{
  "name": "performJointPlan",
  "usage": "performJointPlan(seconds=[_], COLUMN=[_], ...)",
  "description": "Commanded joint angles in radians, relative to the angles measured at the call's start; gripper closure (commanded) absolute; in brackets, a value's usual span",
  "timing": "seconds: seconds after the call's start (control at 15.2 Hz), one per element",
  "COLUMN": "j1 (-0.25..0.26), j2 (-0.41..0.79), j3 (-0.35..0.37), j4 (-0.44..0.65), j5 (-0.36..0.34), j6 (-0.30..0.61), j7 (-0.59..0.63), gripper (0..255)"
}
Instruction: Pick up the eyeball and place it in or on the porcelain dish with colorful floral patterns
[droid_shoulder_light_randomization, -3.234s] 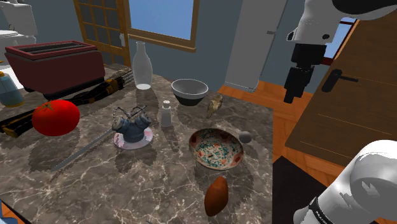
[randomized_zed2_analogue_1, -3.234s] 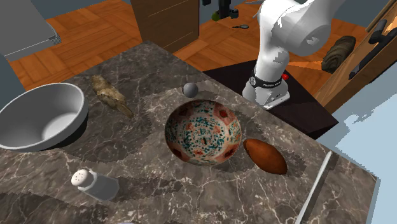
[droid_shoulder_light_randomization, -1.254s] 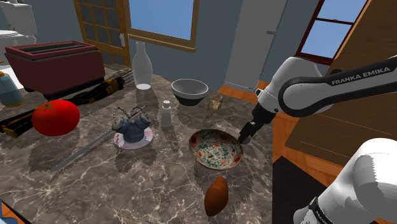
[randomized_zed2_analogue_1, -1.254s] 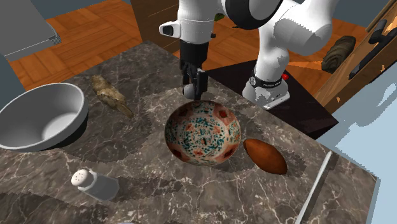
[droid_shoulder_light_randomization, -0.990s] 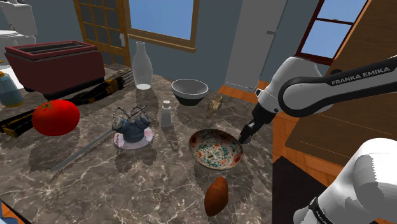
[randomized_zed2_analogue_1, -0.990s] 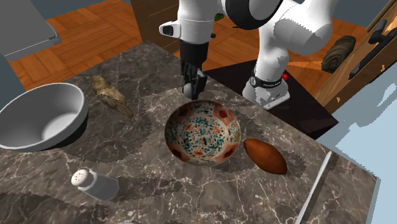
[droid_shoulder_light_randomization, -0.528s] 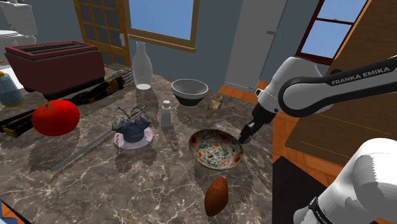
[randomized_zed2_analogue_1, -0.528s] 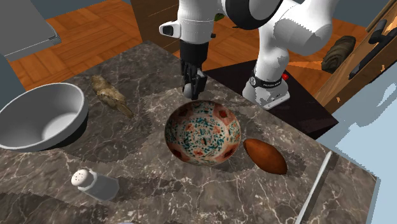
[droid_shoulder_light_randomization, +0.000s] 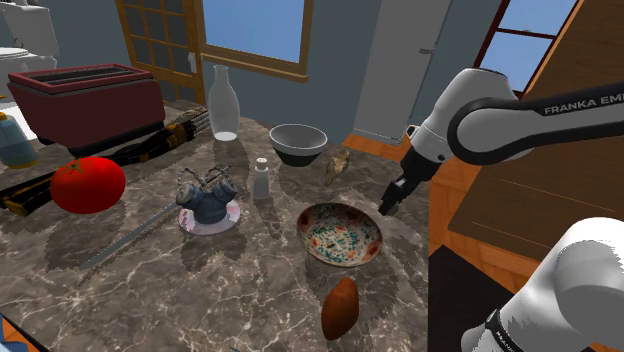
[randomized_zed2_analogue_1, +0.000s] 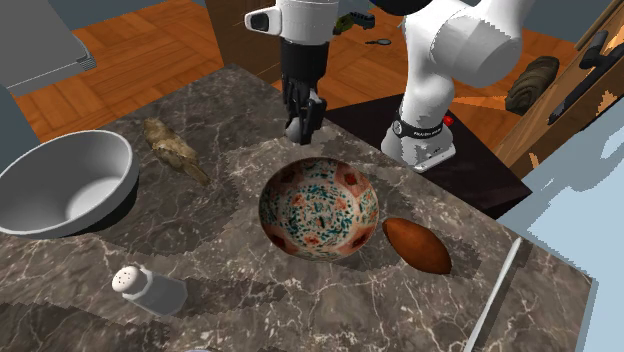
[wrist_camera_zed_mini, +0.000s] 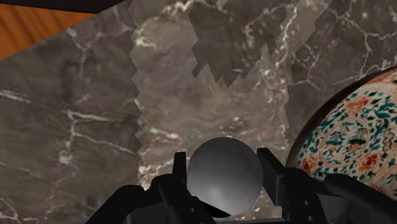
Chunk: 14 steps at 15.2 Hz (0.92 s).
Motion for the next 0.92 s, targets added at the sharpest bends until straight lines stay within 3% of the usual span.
performJointPlan(seconds=[0.0,0.86], j1=[-0.004,-0.018], j2=[-0.019,-0.088], j3=[0.001,0.005], j4=[0.017,0.156], j5=[-0.006,-0.03], j6=[-0.036,-0.242], j7=[0.007,0.043], gripper=[255,255])
